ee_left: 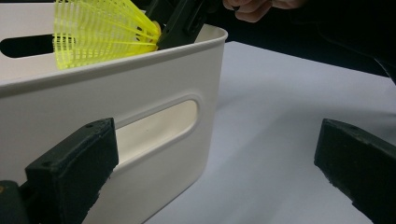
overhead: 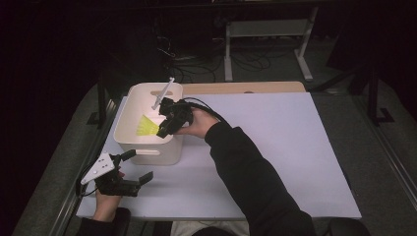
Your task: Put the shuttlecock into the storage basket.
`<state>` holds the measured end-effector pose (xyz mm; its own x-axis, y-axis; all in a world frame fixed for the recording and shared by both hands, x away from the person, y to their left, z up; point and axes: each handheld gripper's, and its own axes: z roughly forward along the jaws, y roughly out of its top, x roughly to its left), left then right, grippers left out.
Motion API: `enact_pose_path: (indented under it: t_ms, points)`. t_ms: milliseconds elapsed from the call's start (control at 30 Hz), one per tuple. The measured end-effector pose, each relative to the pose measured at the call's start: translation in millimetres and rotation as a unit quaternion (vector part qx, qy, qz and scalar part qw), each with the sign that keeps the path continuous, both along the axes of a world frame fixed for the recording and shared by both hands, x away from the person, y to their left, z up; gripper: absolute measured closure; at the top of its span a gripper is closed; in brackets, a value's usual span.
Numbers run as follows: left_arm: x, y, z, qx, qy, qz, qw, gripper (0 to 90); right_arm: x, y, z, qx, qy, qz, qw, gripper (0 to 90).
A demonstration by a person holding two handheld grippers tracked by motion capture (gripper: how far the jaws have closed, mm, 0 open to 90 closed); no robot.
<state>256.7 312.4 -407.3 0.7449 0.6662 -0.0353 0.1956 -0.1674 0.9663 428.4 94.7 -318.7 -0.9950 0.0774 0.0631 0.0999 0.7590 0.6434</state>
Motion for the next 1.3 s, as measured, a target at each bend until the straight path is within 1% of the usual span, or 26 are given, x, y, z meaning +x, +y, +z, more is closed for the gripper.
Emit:
enact_pose_path:
  t_ms: [200,233,267,333,533,567,633,700,967,1067,1167,1300]
  points:
    - [-0.1,-0.1,0.0,-0.001,0.000,0.000,1.0000,0.0,1.7,-1.1,-0.6,0.000,0.003,-0.002,1.0000,62.4]
    - [-0.1,-0.1,0.0,-0.001,0.000,0.000,1.0000,0.0,2.0,-1.7,-0.1,0.003,0.003,-0.003,1.0000,60.8]
    - [-0.1,-0.1,0.0,-0.001,0.000,0.000,1.0000,0.0,2.1,-2.5,0.8,0.005,0.004,-0.006,1.0000,56.6]
    - [0.0,-0.1,-0.1,0.000,0.001,0.000,1.0000,0.0,2.9,-4.3,2.5,0.009,0.007,-0.010,0.9999,51.5]
    - [-0.3,-0.1,-0.1,0.001,0.000,0.000,1.0000,0.0,3.3,-11.2,6.8,0.013,0.003,-0.022,0.9997,39.3]
    - [-0.4,0.0,0.0,0.000,0.001,-0.001,1.0000,0.0,3.1,-12.8,7.8,0.012,0.006,-0.026,0.9996,38.0]
    - [-0.3,-0.1,-0.1,0.001,0.001,-0.001,1.0000,0.0,3.5,-15.4,9.3,0.011,0.008,-0.025,0.9996,36.5]
    - [-0.4,-0.1,0.0,0.001,0.001,-0.001,1.0000,0.0,3.1,-18.1,11.4,0.013,0.014,-0.028,0.9994,33.0]
    - [-0.6,-0.1,-0.1,0.001,0.001,0.000,1.0000,0.0,-1.4,-29.3,18.6,0.028,0.003,-0.046,0.9985,17.4]
    - [-0.6,-0.1,-0.1,0.001,0.001,0.000,1.0000,0.0,-2.6,-33.9,20.6,0.033,-0.001,-0.054,0.9980,13.5]
    - [-0.4,-0.1,-0.1,0.001,0.001,0.000,1.0000,0.0,-5.1,-37.7,22.4,0.039,-0.002,-0.059,0.9975,11.6]
    - [-0.3,0.0,-0.1,0.002,0.000,0.000,1.0000,0.0,-9.2,-41.7,23.7,0.041,-0.014,-0.067,0.9968,2.3]
